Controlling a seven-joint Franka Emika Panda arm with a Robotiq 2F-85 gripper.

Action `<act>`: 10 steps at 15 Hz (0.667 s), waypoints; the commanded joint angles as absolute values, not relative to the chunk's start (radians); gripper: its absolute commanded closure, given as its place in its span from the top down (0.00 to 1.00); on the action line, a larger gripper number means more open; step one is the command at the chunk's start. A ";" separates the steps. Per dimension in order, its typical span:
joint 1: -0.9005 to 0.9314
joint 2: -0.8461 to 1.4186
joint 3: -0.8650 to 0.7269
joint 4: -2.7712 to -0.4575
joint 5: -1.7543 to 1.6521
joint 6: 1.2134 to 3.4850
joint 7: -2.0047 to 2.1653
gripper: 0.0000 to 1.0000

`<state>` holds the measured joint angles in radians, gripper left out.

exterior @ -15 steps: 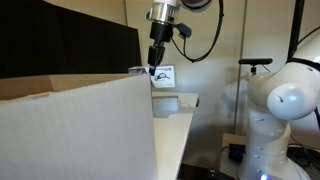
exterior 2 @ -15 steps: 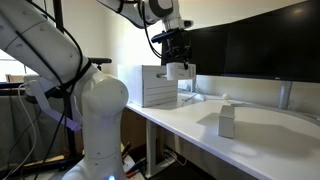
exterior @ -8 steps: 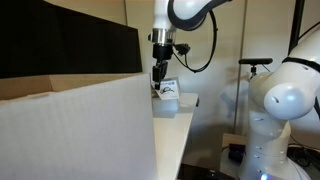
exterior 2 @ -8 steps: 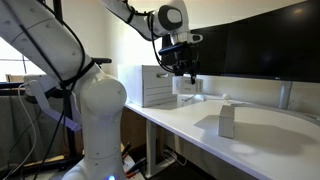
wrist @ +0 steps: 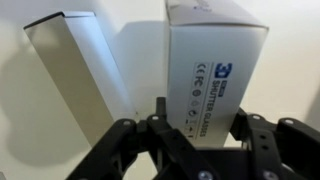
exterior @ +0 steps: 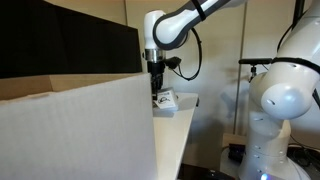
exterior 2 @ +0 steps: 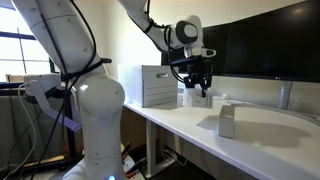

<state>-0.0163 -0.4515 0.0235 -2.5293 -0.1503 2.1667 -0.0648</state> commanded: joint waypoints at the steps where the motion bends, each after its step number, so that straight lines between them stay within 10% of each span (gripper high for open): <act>1: -0.035 -0.361 0.009 -2.462 -0.181 2.173 -0.056 0.32; 10: -0.064 -0.248 -0.044 -2.380 -0.204 2.166 -0.060 0.32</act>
<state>-0.0454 -0.2861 -0.0374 -2.4122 -0.1738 2.1667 -0.0649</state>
